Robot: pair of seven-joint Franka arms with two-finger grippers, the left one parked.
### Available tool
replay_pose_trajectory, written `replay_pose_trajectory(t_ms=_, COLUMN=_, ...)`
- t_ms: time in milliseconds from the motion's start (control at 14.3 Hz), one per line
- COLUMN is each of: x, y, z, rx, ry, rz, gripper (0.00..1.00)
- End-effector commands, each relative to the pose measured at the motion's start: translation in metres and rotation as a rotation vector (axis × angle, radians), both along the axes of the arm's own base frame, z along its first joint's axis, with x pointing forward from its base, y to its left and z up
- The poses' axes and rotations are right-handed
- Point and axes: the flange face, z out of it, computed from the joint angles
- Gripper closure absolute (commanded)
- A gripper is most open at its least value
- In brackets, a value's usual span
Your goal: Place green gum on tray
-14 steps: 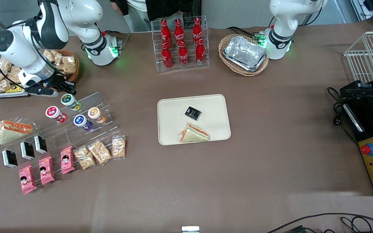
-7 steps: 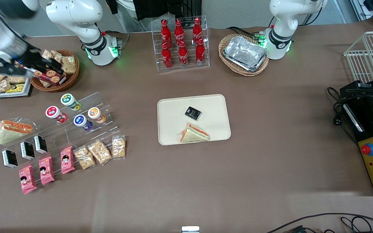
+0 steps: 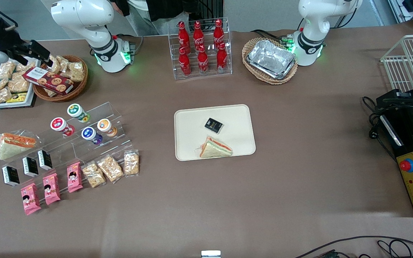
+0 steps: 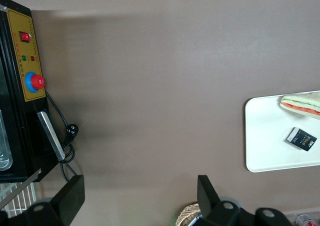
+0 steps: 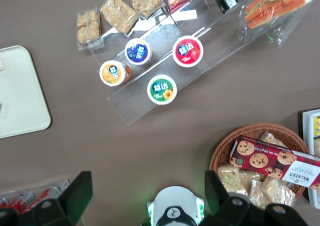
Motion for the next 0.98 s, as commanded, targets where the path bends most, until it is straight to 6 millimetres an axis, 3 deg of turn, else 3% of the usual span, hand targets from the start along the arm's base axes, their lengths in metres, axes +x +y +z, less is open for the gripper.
replay_pose_trajectory(t_ms=0, x=0.055, y=0.0, z=-0.045, rx=-0.069, ry=0.02, rz=-0.001, gripper=0.0)
replay_pose_trajectory(t_ms=280, x=0.086, y=-0.005, z=-0.119, rx=-0.08, ry=-0.013, rz=-0.007, gripper=0.0)
replay_pose_trajectory(t_ms=490, x=0.077, y=-0.004, z=-0.172, rx=-0.077, ry=-0.043, rz=-0.007, gripper=0.0)
replay_pose_trajectory(t_ms=700, x=0.069, y=-0.015, z=-0.198, rx=-0.066, ry=-0.023, rz=-0.033, gripper=0.0)
replay_pose_trajectory(t_ms=909, x=0.061, y=-0.013, z=-0.21, rx=-0.062, ry=0.0, rz=-0.032, gripper=0.0)
